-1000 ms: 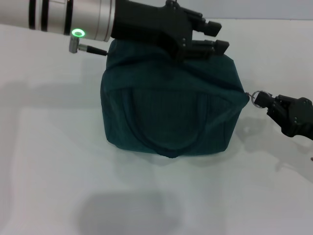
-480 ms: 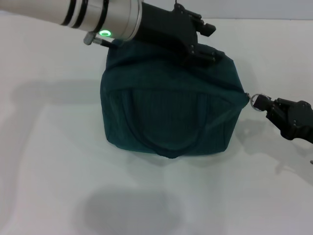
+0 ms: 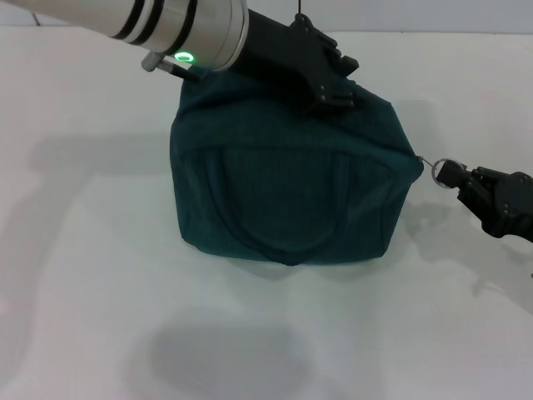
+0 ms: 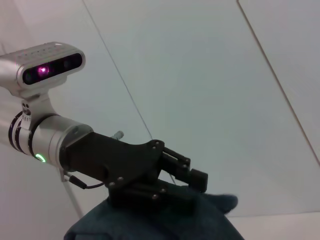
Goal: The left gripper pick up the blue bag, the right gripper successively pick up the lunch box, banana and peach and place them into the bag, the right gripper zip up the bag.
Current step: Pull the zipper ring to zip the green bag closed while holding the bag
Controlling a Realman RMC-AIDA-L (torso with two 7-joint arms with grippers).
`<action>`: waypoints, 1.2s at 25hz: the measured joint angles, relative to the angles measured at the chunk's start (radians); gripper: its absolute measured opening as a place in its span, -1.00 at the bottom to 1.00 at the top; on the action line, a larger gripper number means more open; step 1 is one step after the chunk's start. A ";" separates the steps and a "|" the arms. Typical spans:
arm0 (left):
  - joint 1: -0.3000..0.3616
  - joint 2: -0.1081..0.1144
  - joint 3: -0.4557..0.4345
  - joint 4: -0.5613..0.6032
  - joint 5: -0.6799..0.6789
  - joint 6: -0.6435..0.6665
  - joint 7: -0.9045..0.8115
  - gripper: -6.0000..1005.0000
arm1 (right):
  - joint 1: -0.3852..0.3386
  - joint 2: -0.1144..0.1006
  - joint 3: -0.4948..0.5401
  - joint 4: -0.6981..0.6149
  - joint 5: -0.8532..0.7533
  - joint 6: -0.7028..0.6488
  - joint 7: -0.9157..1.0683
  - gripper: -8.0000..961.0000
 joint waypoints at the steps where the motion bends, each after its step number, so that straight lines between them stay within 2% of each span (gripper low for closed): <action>1: 0.000 0.000 0.000 0.000 0.003 0.000 0.000 -0.07 | 0.000 0.000 0.000 0.000 0.000 0.000 0.000 -0.84; 7: -0.001 0.002 0.001 0.000 0.024 0.002 0.000 -0.49 | 0.004 0.000 0.002 0.000 0.003 0.004 -0.001 -0.84; 16: -0.001 0.003 0.002 0.000 0.028 0.004 -0.004 -0.57 | 0.005 -0.001 0.002 0.000 0.011 0.008 -0.001 -0.83; 26: -0.002 0.003 -0.006 0.048 0.020 0.035 -0.052 -0.73 | 0.007 0.001 -0.005 0.000 0.009 0.076 -0.001 -0.83; 30: -0.004 0.003 -0.006 0.051 0.019 0.041 -0.058 -0.73 | 0.014 0.003 -0.007 0.011 0.008 0.092 -0.001 -0.83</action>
